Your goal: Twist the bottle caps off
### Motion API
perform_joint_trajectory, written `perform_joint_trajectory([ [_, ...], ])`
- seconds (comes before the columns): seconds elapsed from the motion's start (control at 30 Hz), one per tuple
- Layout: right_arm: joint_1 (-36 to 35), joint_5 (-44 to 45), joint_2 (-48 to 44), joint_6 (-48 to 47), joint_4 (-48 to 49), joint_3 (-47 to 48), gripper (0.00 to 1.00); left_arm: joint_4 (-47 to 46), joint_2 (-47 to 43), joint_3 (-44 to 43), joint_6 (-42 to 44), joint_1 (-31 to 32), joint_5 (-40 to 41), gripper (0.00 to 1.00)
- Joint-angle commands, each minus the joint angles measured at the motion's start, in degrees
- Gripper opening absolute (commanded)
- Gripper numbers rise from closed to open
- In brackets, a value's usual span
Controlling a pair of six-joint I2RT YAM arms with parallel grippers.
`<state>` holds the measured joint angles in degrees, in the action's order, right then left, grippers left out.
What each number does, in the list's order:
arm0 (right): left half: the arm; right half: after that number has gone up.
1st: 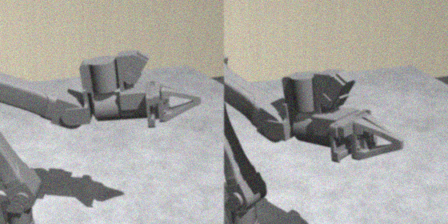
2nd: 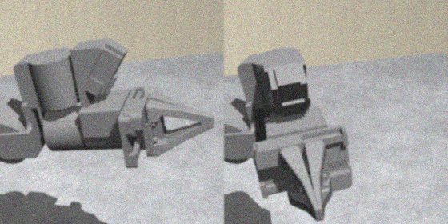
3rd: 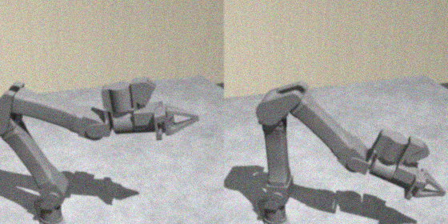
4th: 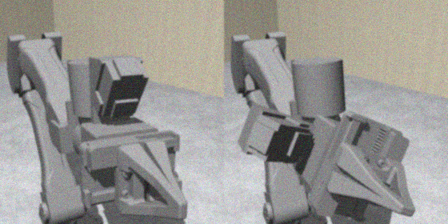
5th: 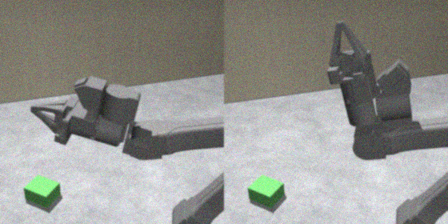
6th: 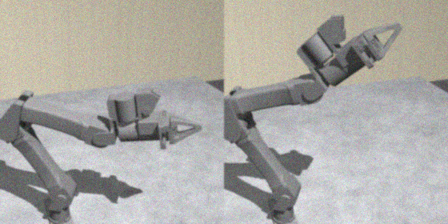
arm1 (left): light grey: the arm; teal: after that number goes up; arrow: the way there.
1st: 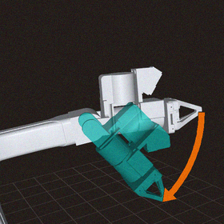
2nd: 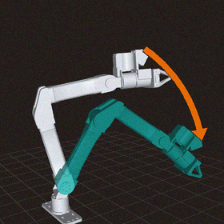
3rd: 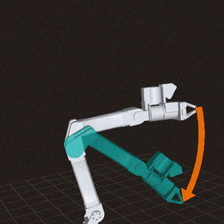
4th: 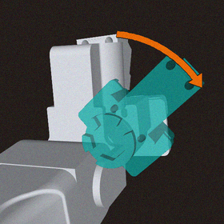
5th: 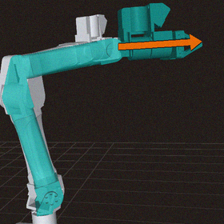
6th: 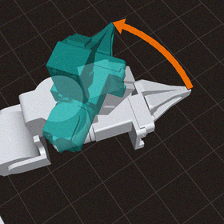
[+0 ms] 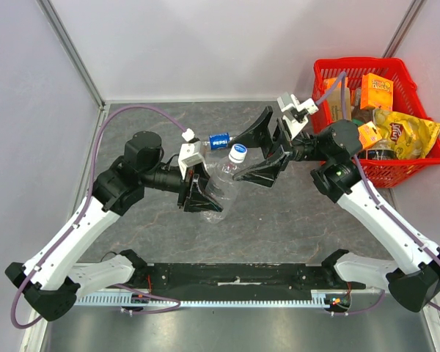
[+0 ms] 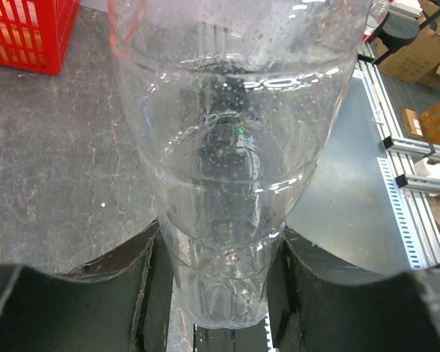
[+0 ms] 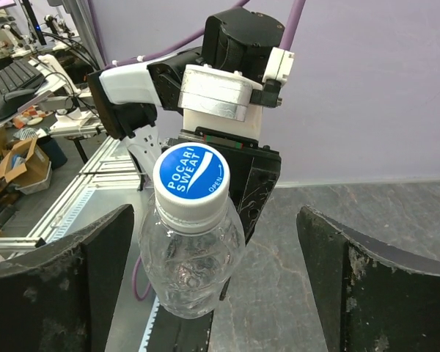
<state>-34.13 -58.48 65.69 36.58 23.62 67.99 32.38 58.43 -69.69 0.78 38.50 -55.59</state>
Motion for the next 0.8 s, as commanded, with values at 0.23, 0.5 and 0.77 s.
perform_joint_trajectory([
  [0.23,-0.1,11.3,-4.2,-8.3,-11.5,5.0,0.98,0.5,-3.0,1.5,1.9,0.3,11.0,0.09],
  [0.5,-0.1,20.4,-7.8,-11.5,-15.5,5.8,0.98,0.8,-5.4,3.6,2.3,0.3,17.1,0.09],
  [0.77,-0.1,34.6,-6.1,-10.6,-22.9,8.0,0.98,2.8,-5.4,4.2,2.7,0.3,26.8,0.08],
])
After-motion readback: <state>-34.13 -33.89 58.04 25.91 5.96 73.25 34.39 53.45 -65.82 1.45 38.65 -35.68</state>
